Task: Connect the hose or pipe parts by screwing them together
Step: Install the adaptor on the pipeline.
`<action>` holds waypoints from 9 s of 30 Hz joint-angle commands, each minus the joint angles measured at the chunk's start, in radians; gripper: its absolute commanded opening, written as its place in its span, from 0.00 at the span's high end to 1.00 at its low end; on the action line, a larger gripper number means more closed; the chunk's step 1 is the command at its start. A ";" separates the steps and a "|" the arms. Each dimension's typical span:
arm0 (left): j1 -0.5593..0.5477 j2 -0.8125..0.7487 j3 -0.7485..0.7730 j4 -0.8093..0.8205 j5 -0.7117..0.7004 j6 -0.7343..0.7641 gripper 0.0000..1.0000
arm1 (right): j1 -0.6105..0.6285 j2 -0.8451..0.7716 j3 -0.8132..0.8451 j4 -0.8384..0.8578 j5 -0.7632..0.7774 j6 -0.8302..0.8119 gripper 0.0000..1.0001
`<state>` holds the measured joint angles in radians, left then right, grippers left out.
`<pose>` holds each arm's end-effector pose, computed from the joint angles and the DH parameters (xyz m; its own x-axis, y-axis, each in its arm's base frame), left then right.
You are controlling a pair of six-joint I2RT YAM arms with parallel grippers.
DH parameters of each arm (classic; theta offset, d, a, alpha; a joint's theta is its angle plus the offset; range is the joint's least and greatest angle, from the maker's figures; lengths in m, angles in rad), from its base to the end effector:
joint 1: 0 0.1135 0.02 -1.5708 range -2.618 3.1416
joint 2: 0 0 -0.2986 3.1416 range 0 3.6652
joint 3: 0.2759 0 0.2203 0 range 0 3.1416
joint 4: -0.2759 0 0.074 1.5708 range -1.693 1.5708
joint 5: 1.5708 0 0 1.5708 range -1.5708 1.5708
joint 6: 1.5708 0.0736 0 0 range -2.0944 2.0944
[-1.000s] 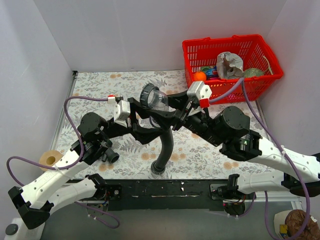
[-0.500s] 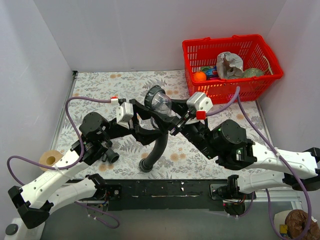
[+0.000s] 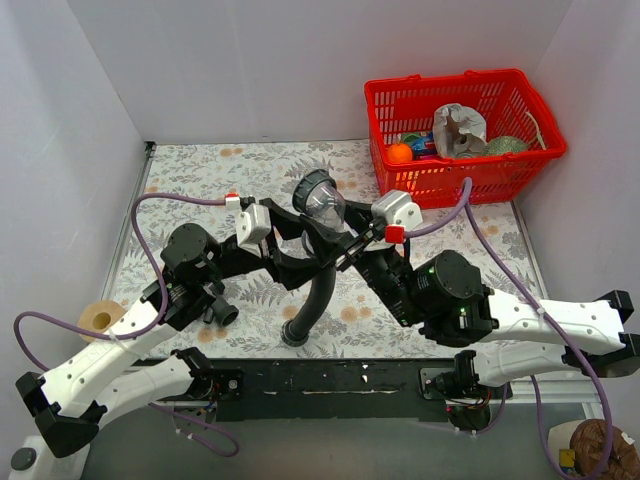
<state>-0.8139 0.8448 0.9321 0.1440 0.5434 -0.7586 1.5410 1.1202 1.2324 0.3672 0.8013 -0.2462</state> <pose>0.0829 -0.1432 0.4465 -0.5515 -0.2736 -0.7880 0.8108 0.0464 -0.5836 0.0589 0.2033 0.5234 0.1782 0.2868 -0.9413 -0.6527 0.7503 0.1051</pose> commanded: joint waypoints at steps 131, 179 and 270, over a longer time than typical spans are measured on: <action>0.007 0.102 0.182 0.339 0.497 -0.415 1.00 | -0.209 0.217 0.912 -1.332 -1.005 0.102 0.99; 0.018 0.074 0.197 0.382 0.066 -0.295 1.00 | -0.208 0.152 0.576 -1.199 -0.806 0.208 0.99; 0.025 0.115 0.238 0.460 -0.273 0.024 1.00 | 0.125 0.434 0.713 -1.166 0.450 0.786 0.99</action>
<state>-0.8028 0.9859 1.0702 0.2672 0.5850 -0.8146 1.6108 1.4357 2.0087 -0.6289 1.3357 0.3714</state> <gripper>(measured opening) 0.613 0.591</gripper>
